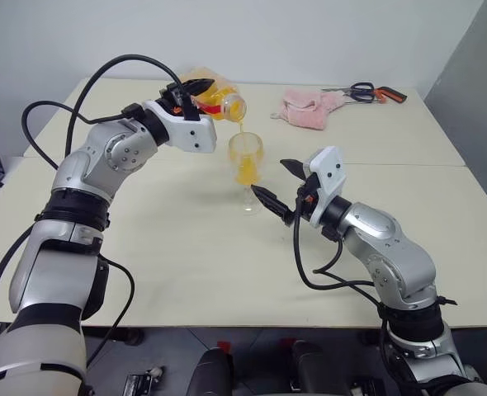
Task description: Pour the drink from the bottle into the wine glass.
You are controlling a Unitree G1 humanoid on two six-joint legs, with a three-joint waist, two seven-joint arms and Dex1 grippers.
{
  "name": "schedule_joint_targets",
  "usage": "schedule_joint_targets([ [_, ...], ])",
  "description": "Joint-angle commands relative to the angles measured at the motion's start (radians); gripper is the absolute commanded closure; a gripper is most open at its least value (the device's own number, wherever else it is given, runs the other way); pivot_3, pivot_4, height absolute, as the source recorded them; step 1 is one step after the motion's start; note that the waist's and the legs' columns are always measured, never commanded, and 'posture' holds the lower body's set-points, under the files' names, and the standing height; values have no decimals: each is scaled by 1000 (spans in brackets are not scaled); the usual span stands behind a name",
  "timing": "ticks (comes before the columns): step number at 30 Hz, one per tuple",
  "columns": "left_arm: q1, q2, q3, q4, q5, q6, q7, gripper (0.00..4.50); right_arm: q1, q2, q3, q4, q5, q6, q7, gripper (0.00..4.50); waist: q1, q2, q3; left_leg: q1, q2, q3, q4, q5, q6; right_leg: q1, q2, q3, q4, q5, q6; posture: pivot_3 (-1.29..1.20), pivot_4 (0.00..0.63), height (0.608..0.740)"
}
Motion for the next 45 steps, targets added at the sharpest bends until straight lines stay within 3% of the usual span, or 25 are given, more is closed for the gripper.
schedule_joint_targets([
  [1, -49, 23, 11, -8, 0, -14, 27, 2864, -4, 3, -4, -41, 12, -27, 2, 0, 0, 0, 0, 0, 0, 0, 0, 0, 0, 0, 0, 0, 0, 0, 0, 0, 150, 740],
  [16, -60, 26, 9, 8, 12, -31, 34, 2864, 41, -9, -3, -54, 6, -135, 36, 0, 0, 0, 0, 0, 0, 0, 0, 0, 0, 0, 0, 0, 0, 0, 0, 0, 150, 740],
  [30, -72, 27, 3, 27, 18, -41, 40, 2864, 94, -94, -101, -164, 115, -104, 69, 0, 1, 0, 0, 0, 0, 0, 0, 0, 0, 0, 0, 0, 0, 0, 0, 0, 150, 740],
  [45, -80, 31, -3, 46, 31, -52, 55, 2864, 100, -115, -88, -177, 137, -94, 63, 0, 0, 0, 0, 0, 0, 0, 0, 0, 0, 0, 0, 0, 0, 0, 0, 0, 150, 740],
])
